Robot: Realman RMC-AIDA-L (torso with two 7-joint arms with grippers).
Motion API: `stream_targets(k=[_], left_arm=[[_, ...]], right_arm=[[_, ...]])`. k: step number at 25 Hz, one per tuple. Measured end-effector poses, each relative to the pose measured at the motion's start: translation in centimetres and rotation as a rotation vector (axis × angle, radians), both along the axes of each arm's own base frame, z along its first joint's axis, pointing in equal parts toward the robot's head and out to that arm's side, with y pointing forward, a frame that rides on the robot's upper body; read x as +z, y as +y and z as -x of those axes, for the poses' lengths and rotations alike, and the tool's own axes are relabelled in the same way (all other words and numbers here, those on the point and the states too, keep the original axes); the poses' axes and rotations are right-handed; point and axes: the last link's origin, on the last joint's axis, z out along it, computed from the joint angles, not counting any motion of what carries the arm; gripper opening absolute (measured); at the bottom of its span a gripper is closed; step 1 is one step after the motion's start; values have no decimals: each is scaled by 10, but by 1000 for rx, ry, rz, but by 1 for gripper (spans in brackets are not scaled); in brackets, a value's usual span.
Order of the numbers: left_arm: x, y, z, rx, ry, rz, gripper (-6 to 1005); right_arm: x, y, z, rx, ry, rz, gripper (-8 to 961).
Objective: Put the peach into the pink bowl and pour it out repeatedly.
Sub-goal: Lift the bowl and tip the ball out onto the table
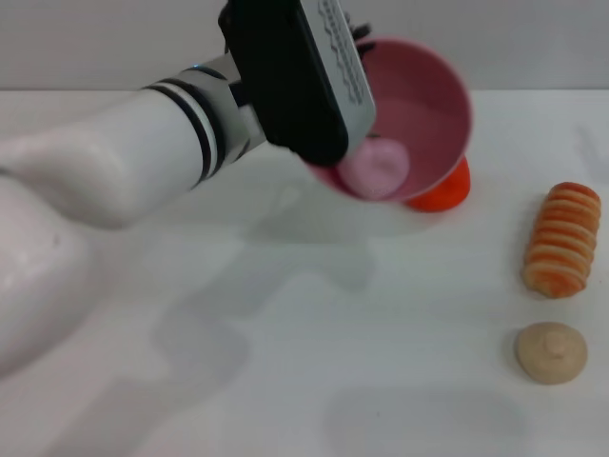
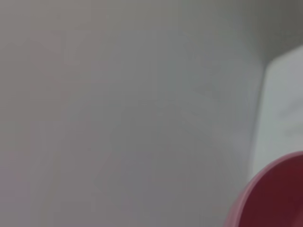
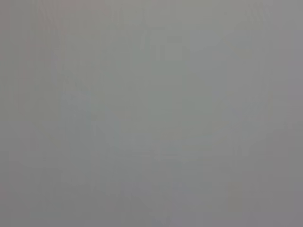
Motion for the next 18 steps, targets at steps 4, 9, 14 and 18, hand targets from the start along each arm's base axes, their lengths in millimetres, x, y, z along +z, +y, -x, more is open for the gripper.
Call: stream_targets(k=[4,9,14,18], left_arm=[[-5,-12,-2,-128,10,-51,68],[-21,-28,-6,-355,44,-158,68],[-25,-31,-5,-420,25,-204,68],[-24,-32,-5,-452,10,-234,69]], right_arm=[[-5,-3,-1,12,-7,13,577],[-11,-7,2,42,-11,34,578],[-15,-10,3,62,-10,43,578],[-18,-11,2,66,-6,51,578]])
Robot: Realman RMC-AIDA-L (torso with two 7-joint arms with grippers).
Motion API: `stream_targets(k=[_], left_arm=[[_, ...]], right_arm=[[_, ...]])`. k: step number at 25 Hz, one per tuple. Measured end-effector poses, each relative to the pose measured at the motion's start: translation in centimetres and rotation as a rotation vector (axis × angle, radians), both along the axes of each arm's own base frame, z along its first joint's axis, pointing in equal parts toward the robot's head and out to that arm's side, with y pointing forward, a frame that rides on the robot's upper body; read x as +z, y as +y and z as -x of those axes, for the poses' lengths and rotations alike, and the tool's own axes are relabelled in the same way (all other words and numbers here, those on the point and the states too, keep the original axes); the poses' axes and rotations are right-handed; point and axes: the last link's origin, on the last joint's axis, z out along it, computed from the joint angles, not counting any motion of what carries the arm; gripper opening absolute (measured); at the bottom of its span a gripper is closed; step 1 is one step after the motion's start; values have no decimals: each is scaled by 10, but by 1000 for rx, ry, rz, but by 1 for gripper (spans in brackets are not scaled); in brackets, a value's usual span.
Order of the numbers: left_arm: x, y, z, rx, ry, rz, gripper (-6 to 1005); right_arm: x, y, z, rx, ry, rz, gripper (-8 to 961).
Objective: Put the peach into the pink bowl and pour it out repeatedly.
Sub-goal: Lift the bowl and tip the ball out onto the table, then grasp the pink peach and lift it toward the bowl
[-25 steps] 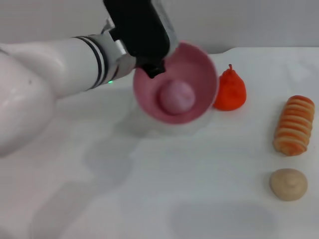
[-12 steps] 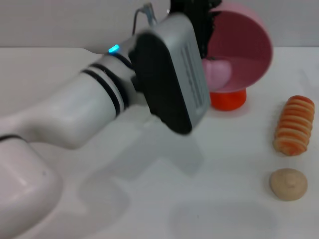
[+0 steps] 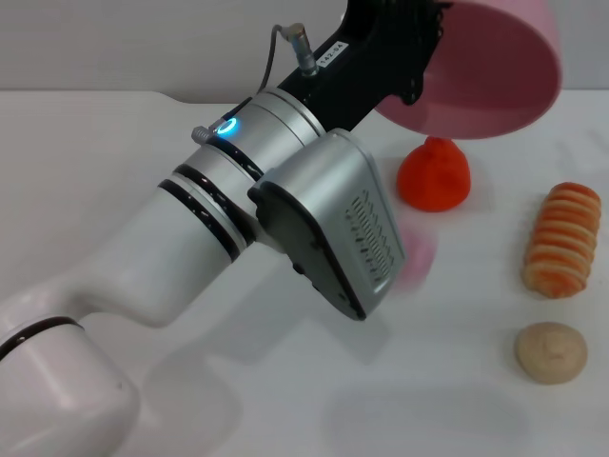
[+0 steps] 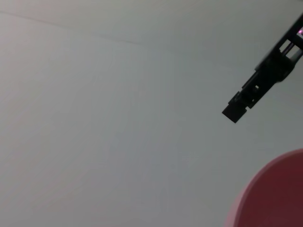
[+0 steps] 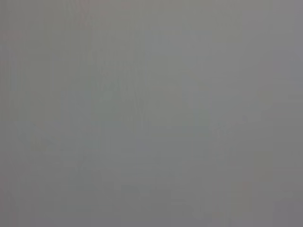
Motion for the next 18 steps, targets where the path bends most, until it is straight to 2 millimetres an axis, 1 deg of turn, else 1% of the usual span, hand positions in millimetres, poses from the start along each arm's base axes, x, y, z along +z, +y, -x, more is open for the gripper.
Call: stream_targets(k=[1,4,7,8,9,12,13,15,16,17,18], left_arm=[[1,-5,0,-60,-33,-43,69],[-1,-6,0,-56,-38,-36,69],[2,-2,-1,7,-119,6,69],[2,-2,-1,7,-119,6,69],[3,2,-2,60,-157,47,69],[2,4,-1,83,-162,62,69],[3,14,1,183,-184,130,69],[3,14,1,183,-184,130,70],[6,22,-1,264,-216,197,70],[6,22,-1,264,-216,197,70],[15,43,0,441,-266,344,70]], right_arm=[[-1,1,0,0,1,3,578],[-3,2,0,0,1,9,578],[-4,4,1,4,-3,15,578],[-4,5,2,5,-5,16,578],[-5,5,2,6,-5,17,578],[-5,7,3,11,-10,22,578],[-6,7,3,12,-14,24,577],[-7,8,4,15,-21,29,577],[-8,8,5,16,-24,30,577],[-9,8,5,18,-28,32,577],[-11,8,6,20,-33,35,577]])
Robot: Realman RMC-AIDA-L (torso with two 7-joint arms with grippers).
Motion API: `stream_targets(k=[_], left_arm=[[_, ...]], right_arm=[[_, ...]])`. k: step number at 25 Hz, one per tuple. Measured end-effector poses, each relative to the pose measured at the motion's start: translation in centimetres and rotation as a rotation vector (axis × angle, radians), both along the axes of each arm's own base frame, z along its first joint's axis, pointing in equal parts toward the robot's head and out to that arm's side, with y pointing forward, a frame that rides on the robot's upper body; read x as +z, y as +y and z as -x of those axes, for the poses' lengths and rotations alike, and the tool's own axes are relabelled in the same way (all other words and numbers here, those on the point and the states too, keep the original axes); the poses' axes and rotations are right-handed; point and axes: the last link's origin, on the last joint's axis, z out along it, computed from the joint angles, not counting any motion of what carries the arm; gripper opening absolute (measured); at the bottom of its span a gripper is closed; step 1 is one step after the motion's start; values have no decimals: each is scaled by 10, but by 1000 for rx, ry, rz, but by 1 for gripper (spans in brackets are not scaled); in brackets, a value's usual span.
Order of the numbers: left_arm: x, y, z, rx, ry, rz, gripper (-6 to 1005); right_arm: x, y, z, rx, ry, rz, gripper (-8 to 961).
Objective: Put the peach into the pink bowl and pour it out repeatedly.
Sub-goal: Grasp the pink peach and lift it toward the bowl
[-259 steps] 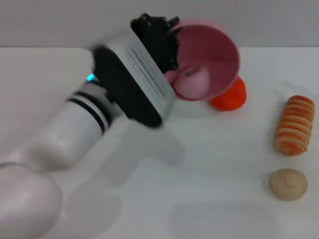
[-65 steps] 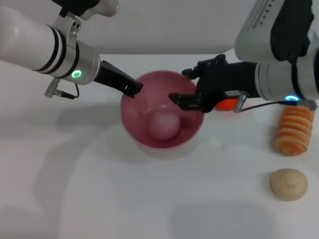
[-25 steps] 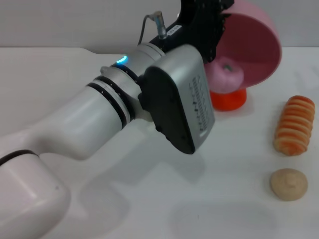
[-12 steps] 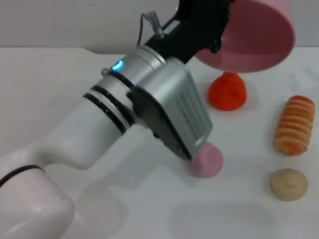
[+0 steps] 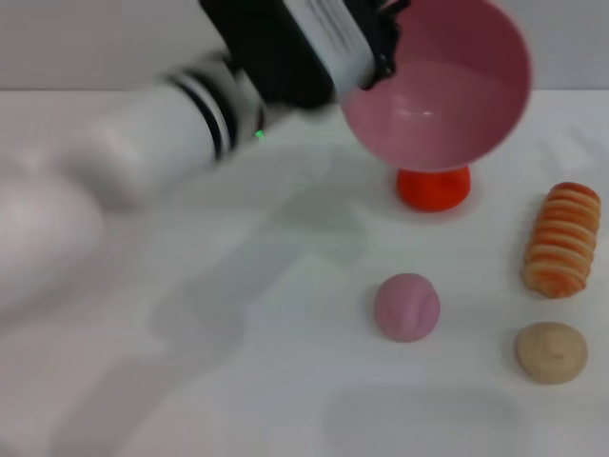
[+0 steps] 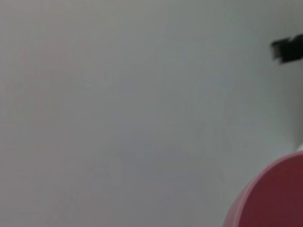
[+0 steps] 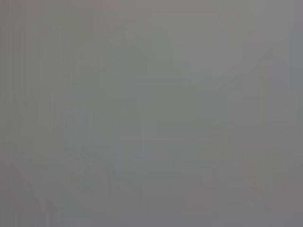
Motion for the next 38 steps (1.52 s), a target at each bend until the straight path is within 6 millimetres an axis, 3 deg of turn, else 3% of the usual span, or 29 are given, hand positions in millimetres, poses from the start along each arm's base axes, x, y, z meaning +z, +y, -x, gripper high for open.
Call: stream_targets(k=[1,3,4,5,6,7,9,11,14,15,17,20,22,23,27,38], left_arm=[[7,11,2,79,-19,70,70],[7,11,2,79,-19,70,70],[14,21,2,156,-39,134,70],[35,46,9,343,-35,250,70],[42,54,12,390,-26,260,70],[52,63,16,452,-25,264,70],[52,63,16,452,-25,264,70],[85,90,33,635,-5,213,70],[98,98,41,706,7,189,71],[122,108,59,824,8,157,71],[129,108,66,857,2,145,71],[129,108,66,857,2,145,71],[136,108,73,880,-2,132,71],[144,107,85,919,-18,123,71],[142,104,94,937,-15,129,72],[126,96,101,948,13,157,72]], right_arm=[[-3,0,2,8,-9,11,577],[-6,0,4,16,-16,20,577],[-8,0,6,26,-31,32,577],[-11,-1,9,41,-56,47,577],[-15,-1,13,59,-84,65,577],[-18,-1,16,77,-111,83,577],[-28,-3,28,133,-181,141,577],[-36,-5,38,174,-237,200,577],[-48,-8,52,211,-339,358,577],[-53,-8,60,194,-413,479,577],[-55,-8,65,172,-462,552,577],[-59,-7,73,65,-591,717,577],[-59,-7,81,-43,-686,808,578],[-59,-7,82,-107,-743,848,578],[-58,-6,91,-297,-905,935,564],[-102,5,76,-365,-1022,1034,514]])
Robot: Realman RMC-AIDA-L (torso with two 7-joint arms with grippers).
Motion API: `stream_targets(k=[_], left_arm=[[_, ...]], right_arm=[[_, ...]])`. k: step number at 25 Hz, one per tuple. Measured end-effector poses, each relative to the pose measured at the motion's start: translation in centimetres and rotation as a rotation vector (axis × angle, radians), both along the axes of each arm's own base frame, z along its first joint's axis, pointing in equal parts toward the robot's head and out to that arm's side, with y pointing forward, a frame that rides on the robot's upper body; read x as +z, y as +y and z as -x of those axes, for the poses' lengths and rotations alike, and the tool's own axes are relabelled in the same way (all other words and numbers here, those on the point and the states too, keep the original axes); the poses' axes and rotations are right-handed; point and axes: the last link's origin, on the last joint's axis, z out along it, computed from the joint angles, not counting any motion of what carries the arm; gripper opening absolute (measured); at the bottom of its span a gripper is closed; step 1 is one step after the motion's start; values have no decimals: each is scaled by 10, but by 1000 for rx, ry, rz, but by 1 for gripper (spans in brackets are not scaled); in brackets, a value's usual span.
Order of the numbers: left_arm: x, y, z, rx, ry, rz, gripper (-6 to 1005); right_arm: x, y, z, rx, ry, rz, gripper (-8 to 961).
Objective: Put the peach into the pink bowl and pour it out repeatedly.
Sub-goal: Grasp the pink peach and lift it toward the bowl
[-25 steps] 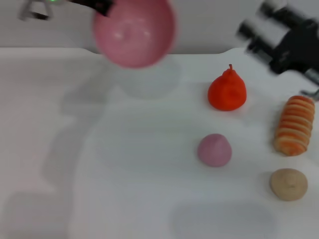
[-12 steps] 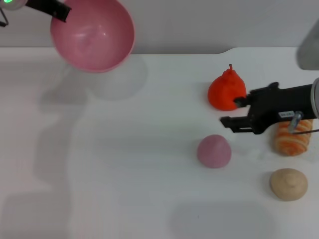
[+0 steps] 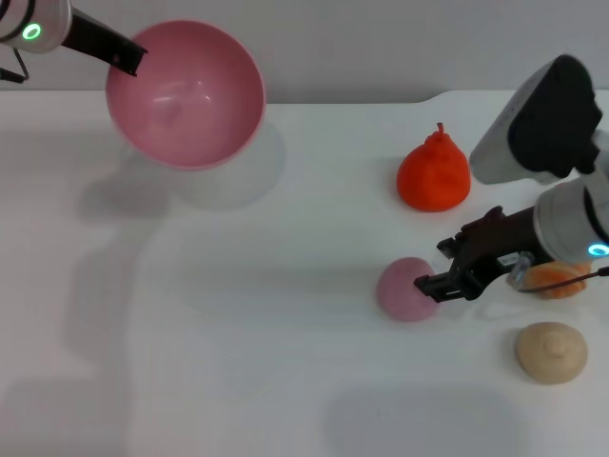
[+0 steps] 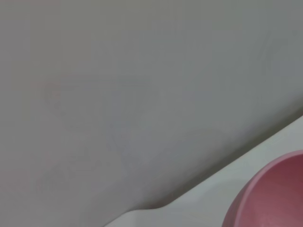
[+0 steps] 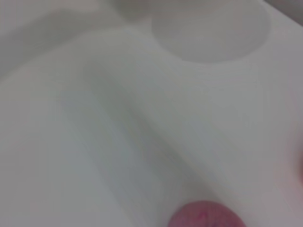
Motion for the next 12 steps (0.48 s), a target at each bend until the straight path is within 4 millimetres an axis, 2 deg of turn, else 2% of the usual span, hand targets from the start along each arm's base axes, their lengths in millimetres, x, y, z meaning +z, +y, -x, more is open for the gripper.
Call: stream_targets(k=[12], left_arm=[[-9,-5,2,-3,-42,21,73]], right_arm=[[-26,14,-9,-8,-23,7,460]])
